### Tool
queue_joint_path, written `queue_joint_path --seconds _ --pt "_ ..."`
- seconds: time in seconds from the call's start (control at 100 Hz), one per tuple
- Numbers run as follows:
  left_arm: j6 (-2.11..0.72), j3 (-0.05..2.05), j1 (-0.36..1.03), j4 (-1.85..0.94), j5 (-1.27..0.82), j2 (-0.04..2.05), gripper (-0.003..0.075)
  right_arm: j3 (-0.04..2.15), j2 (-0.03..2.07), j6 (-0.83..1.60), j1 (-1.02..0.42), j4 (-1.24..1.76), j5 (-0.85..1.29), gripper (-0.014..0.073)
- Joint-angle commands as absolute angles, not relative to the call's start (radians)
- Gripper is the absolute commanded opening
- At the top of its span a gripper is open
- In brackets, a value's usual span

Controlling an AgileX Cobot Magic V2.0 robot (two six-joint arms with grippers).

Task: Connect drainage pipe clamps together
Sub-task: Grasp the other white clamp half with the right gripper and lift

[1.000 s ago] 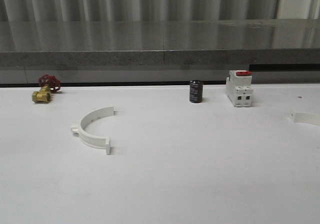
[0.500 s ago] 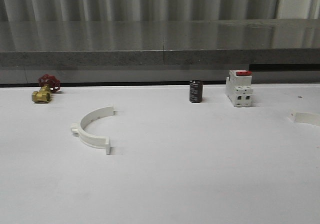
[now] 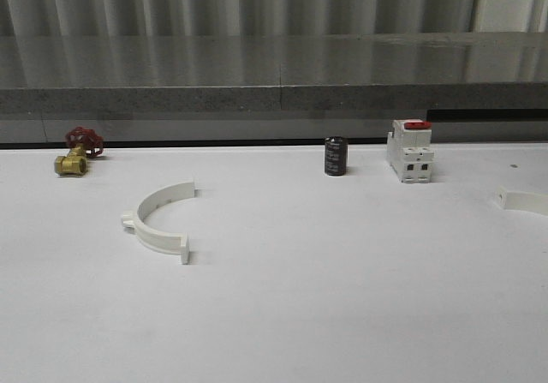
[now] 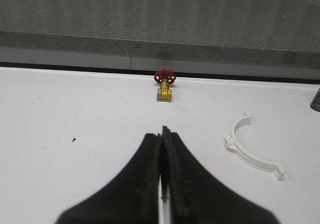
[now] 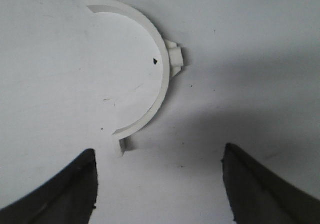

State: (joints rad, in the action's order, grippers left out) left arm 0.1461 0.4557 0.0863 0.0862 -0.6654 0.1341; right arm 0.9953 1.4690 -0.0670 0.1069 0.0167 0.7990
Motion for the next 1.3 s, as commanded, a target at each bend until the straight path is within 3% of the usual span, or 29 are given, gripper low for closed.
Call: queue_joint_path --seconds 0.0,0.55,0.62,0.79,0.88,1.29 --pt "0.155 0.482 0.084 0.09 -0.584 0.146 -0.0021 1.061 1.515 -0.063 0.125 0.022 0.796 0.0528" --pt "0.155 0.482 0.084 0.09 -0.584 0.146 -0.0021 1.254 1.859 -0.063 0.133 0.032 0.791 0.0514" --pt "0.155 0.482 0.084 0.09 -0.584 0.146 -0.0021 1.256 1.868 -0.063 0.133 0.032 0.786 0.0447" --pt "0.155 0.482 0.084 0.09 -0.584 0.146 -0.0021 1.256 1.877 -0.063 0.133 0.032 0.785 0.0118" --pt "0.155 0.482 0.084 0.09 -0.584 0.146 -0.0021 1.256 1.874 -0.063 0.133 0.032 0.788 0.0012" --pt "0.155 0.482 0.084 0.09 -0.584 0.146 -0.0021 1.302 1.799 -0.125 0.061 0.065 0.832 -0.0013"
